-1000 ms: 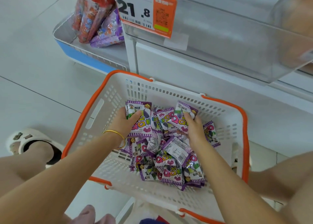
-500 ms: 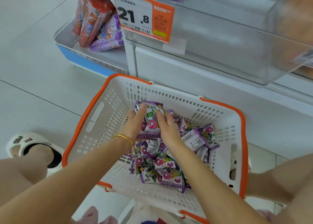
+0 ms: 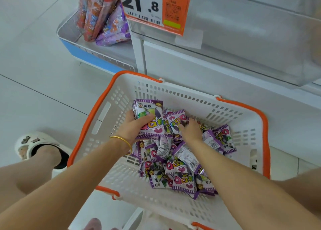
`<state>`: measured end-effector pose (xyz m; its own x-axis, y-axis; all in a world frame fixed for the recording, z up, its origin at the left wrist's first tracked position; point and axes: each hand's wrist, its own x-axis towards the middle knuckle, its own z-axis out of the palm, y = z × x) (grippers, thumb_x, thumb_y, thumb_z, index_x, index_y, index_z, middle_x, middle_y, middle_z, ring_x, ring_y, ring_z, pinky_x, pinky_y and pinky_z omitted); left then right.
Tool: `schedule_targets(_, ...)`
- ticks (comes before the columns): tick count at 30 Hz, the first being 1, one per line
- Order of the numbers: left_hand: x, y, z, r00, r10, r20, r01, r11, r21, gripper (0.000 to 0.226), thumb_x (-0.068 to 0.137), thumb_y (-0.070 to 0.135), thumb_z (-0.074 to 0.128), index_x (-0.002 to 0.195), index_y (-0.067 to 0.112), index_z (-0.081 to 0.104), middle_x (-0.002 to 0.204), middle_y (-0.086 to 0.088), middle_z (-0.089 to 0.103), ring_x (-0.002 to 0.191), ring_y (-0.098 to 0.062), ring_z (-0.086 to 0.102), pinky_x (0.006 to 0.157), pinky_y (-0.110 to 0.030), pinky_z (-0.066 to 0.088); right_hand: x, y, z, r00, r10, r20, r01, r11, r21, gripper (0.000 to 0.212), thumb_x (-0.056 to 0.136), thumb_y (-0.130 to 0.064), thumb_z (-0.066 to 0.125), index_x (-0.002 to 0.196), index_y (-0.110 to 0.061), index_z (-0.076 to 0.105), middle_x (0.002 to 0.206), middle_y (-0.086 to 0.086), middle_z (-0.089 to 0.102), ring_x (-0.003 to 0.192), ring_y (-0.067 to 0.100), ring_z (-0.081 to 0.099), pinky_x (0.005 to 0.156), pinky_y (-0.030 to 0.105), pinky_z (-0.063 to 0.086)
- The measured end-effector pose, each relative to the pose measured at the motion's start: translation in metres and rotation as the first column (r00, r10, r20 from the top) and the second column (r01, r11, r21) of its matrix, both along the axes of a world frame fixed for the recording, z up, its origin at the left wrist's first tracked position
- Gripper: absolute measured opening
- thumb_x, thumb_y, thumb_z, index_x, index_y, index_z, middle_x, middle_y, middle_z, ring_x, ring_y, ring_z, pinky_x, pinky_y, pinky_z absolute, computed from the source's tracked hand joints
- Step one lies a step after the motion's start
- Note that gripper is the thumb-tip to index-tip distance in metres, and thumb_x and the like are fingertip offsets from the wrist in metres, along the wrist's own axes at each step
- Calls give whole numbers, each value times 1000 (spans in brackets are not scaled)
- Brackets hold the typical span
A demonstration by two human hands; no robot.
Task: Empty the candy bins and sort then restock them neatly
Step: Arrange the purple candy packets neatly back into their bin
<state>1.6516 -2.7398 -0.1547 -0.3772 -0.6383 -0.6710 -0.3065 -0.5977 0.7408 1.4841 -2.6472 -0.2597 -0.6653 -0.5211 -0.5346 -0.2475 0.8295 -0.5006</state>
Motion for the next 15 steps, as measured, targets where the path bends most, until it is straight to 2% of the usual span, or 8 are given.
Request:
schedule_targets(3,0,1,0,1000,-18,14,18,1000,-4,50,82,23,72,124,18,46,107,-12,69,94,-30,69,86,-52,54,-4,-9,-4,996,65,-62,-54,985,167,63,88,-46,60,135,-7,41,141,15,41,129,35,39,100,44,40)
schedule_targets(5,-1,0,2,1000,-23,14,23,1000,-12,49,83,24,71,124,19,45,110,-12,67,97,-29,68,88,-52,53,-4,-12,2,983,137,-120,-104,963,248,57,88,-47,61,126,-7,48,134,14,48,127,35,40,93,41,42)
schedule_targets(7,-3,1,6,999,-31,12,32,999,-29,49,83,25,70,124,20,45,112,-11,66,99,-29,67,88,-52,53,-3,-8,2,990,109,-92,-94,984,151,43,88,-41,63,112,-7,53,120,15,55,116,35,48,81,38,43)
schedule_targets(10,-4,2,10,999,-46,23,47,996,-77,46,83,25,71,120,20,45,114,-11,65,101,-29,65,92,-52,51,-1,8,13,1000,-10,15,12,989,-147,26,85,-25,69,95,-9,52,108,16,56,91,29,55,70,34,42)
schedule_targets(12,-3,3,16,998,-51,25,54,992,-112,44,79,30,74,113,24,47,113,-10,65,101,-29,65,92,-53,50,-5,20,30,995,10,100,10,979,-201,25,84,-16,69,102,-8,54,111,13,59,93,27,57,76,36,46)
schedule_targets(15,-2,8,29,996,-80,45,87,983,-163,47,70,41,78,105,30,49,110,-8,67,100,-28,66,90,-54,51,-12,30,70,967,56,247,-12,984,-178,55,82,-6,70,132,-6,47,130,10,53,114,24,53,91,35,45)
